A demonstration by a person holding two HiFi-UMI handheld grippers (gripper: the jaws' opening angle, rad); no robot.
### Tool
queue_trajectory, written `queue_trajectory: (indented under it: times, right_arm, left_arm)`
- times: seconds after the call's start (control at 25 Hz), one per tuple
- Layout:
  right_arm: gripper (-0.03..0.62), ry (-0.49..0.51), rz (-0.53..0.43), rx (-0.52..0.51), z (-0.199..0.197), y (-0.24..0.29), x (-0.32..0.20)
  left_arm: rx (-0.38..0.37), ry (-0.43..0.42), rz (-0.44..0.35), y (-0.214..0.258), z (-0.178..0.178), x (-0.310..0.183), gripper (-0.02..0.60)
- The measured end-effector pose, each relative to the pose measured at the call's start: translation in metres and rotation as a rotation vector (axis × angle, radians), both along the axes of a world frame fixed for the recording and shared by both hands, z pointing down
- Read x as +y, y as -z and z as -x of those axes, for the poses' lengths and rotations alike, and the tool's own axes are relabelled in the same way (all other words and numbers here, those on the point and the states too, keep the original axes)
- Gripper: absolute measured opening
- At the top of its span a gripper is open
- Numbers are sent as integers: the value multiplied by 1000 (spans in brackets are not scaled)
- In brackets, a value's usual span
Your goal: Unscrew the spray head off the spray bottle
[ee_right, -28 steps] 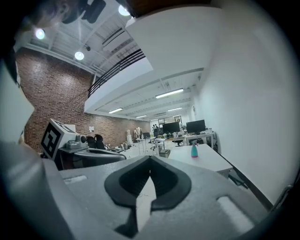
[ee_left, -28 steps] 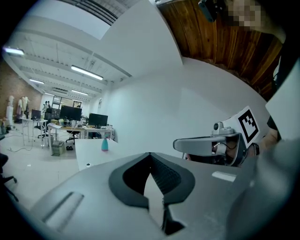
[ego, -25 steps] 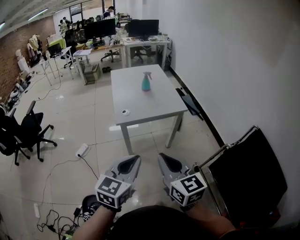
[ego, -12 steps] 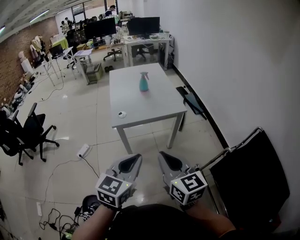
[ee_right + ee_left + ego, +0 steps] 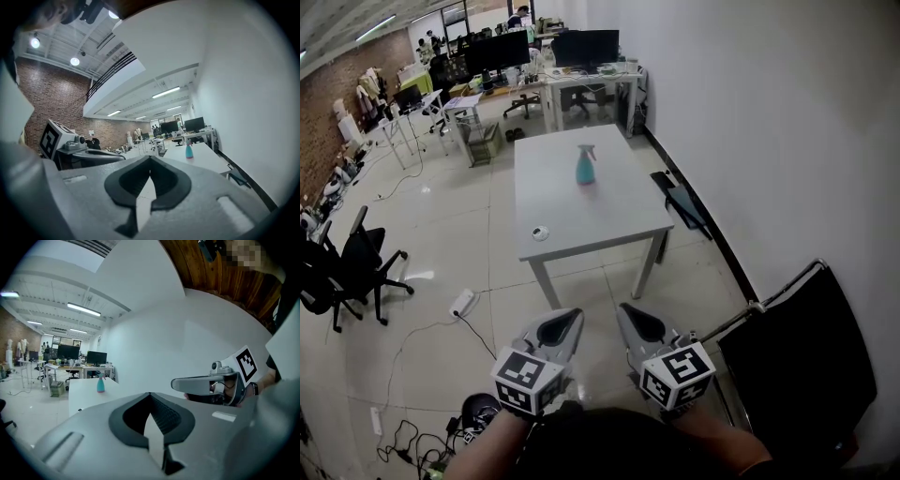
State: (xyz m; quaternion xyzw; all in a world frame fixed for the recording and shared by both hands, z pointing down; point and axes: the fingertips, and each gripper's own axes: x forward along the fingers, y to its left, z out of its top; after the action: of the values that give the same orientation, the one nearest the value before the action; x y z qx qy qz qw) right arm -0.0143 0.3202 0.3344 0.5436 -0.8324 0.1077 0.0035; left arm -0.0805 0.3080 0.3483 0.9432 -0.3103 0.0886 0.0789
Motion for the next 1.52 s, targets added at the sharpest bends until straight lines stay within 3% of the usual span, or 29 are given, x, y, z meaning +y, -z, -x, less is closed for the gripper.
queue_trajectory:
  times: [0.32, 0.84, 1.52]
  right_arm:
    - [-9, -43, 5, 20, 0, 4, -41]
    - [-9, -89, 12, 60, 38, 8, -117]
    - [-9, -148, 40, 101, 67, 8, -159]
  left_arm:
    - [24, -44, -3, 4, 0, -44, 15]
    - [68, -89, 12, 5, 37, -125, 15]
    - [99, -144, 40, -3, 61, -170, 15]
